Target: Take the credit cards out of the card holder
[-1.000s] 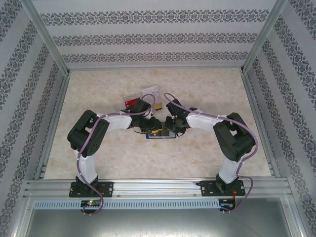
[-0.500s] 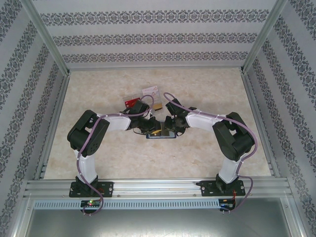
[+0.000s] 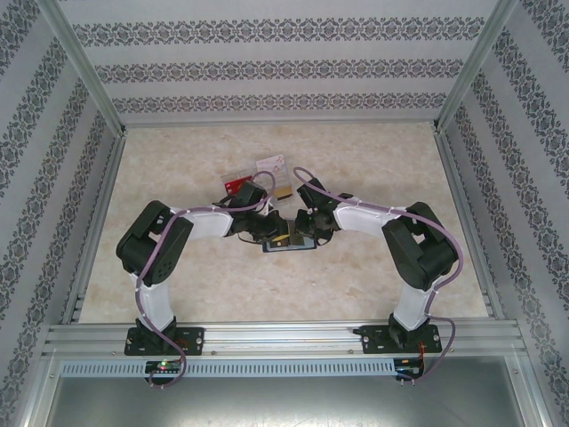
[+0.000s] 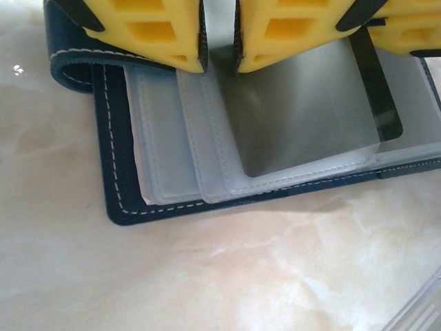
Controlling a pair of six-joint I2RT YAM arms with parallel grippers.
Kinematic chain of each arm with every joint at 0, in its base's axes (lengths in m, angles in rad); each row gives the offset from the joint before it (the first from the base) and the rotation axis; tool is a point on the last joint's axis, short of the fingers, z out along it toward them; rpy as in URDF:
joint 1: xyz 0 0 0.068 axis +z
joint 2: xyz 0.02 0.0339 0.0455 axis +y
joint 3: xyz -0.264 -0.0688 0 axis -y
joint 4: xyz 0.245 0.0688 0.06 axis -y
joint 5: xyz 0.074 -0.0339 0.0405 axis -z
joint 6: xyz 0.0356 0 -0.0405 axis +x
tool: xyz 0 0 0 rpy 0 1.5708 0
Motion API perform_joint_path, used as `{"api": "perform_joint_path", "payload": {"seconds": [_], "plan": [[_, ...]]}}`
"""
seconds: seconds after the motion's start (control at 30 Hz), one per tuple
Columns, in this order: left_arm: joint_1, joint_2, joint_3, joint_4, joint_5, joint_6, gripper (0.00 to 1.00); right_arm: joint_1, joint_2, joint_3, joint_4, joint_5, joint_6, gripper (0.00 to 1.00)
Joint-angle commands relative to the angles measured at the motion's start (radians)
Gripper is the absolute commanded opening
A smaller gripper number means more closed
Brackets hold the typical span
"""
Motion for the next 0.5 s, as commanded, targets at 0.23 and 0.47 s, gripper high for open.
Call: {"api": "perform_joint_path", "payload": {"seconds": [0.23, 0.47], "plan": [[0.012, -0.071, -0.037, 0.01, 0.009, 0.001, 0.09, 0.003, 0.053, -0.004, -0.07, 0.052, 0.019, 0.21], [0.036, -0.115, -0.066, -0.06, -0.01, 0.049, 0.01, 0.001, 0.038, -0.004, -0.059, 0.025, 0.01, 0.21]]}}
